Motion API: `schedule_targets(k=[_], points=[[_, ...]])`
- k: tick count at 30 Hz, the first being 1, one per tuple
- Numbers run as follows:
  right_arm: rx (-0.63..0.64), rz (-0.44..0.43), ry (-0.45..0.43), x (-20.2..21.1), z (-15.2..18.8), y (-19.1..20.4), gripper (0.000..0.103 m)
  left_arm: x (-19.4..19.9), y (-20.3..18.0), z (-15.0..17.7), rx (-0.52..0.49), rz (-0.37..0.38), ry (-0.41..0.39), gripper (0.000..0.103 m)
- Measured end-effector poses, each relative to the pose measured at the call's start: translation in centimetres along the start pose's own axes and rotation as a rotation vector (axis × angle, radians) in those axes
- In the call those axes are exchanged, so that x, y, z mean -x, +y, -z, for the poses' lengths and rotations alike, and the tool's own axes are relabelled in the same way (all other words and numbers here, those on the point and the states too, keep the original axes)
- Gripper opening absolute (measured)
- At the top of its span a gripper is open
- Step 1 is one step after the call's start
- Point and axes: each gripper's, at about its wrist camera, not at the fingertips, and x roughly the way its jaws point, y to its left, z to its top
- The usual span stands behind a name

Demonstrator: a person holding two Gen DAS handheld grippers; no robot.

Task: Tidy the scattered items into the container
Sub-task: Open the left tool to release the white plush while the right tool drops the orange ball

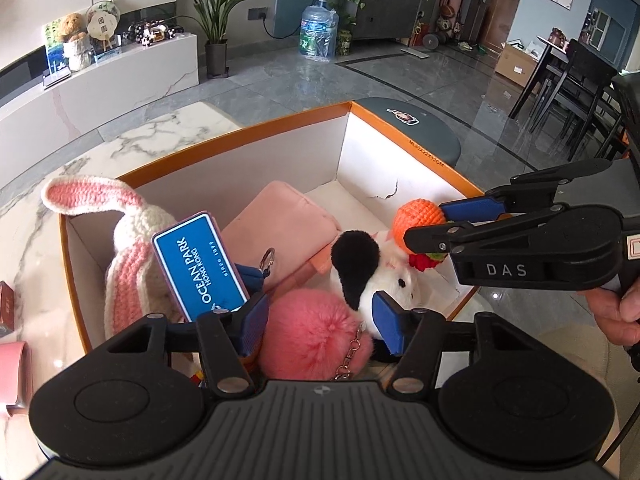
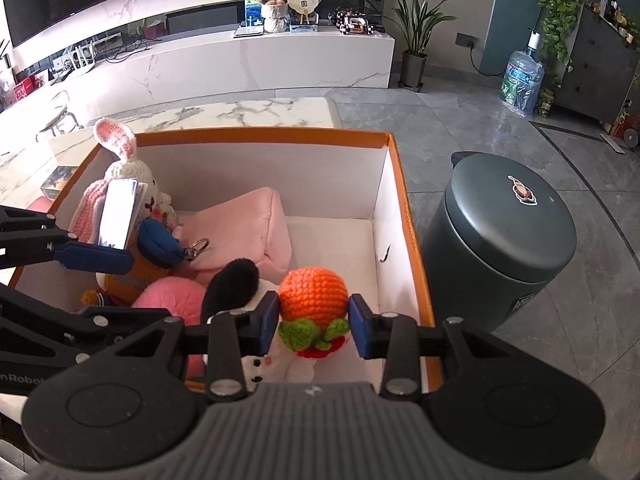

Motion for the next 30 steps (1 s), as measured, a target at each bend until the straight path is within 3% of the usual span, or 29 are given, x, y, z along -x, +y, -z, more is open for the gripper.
schedule_targets(k=[10,16,25,30], points=[[0.027,0.044,0.026,0.6,-0.3,0.2,0.041,0.9,0.5,0.6,0.038,0.005,-0.016,0.068],[0.026,0.061,0.098,-0.4,0.0,0.0,0.041,1.5,0.6,1.0,0.051,0.002,-0.028,0.068],[0.006,0.082,0.136,-1.1,0.2,0.4,0.042,2.5,0.9,1.7,0.065,-0.014,-0.039,0.068],[-0.038,0.1,0.137,-0.8,0.4,0.2,0.052,3.2,1.1,1.9,0.077,-0.014,-0.049,0.068]])
